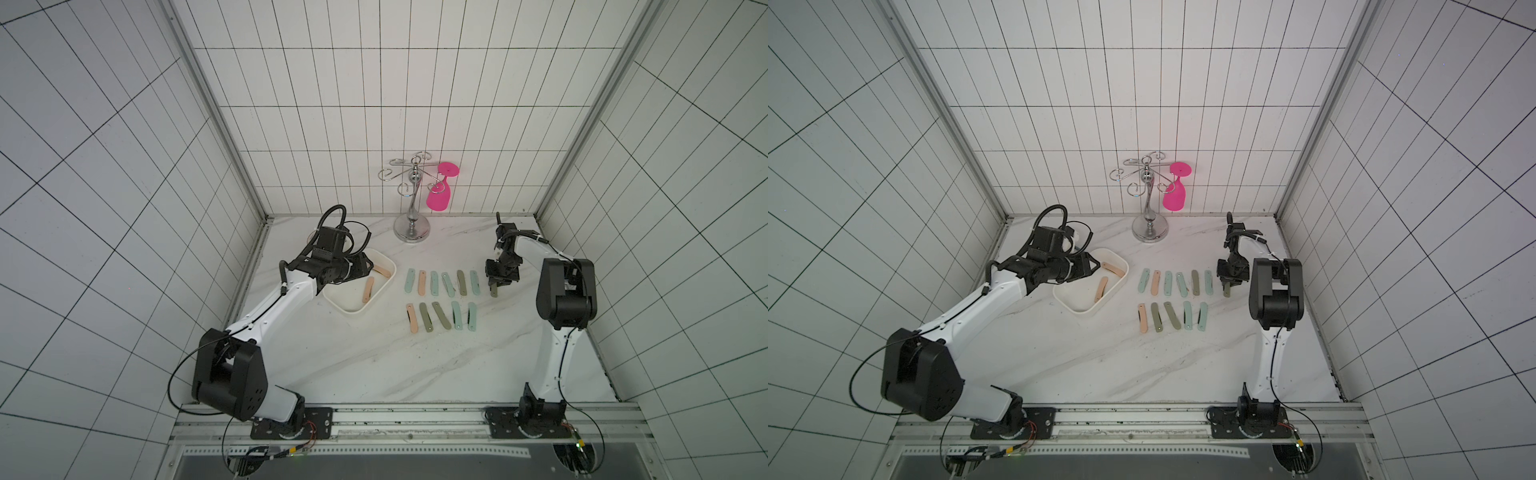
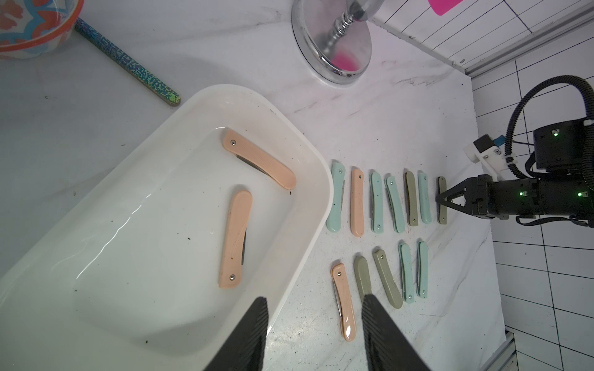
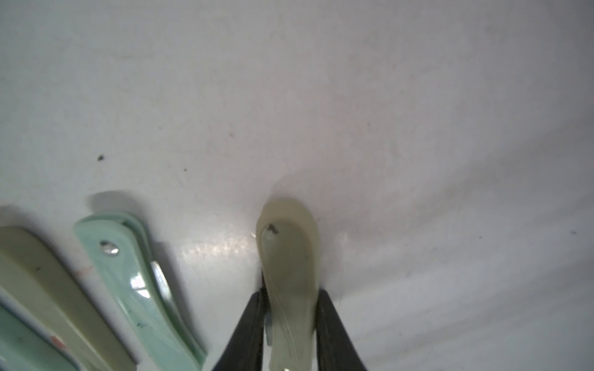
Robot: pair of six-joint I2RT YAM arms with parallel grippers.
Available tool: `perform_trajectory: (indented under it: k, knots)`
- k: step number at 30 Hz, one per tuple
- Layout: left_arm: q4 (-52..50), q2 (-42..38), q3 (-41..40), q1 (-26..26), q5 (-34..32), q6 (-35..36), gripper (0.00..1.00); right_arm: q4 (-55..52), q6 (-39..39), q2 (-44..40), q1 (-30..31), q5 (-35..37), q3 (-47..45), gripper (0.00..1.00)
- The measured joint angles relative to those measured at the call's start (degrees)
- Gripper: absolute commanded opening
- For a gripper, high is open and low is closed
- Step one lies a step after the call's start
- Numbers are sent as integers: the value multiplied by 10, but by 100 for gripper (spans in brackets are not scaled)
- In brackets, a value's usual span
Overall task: Take the fruit knife out of the storage box
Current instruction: Place the fruit knife at the center of the board, then pick up the fruit knife from the storage box.
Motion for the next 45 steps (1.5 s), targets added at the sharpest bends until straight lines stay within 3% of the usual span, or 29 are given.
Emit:
perform_trajectory:
  k: [5,19,29,45]
  knots:
    - [0,-2,-2,0,0,0,51,-1,-7,2,6,5,5,26]
    - [-2,-1,-10,0,-30,-7,55,4,10,-3,19,-8,8,69]
    - [-6,78,-10,-10,-71,-17,58,2,42,-108,48,-40,16,99]
    - [2,216,17,-52,-159,24,59,-29,47,-146,89,-110,32,99]
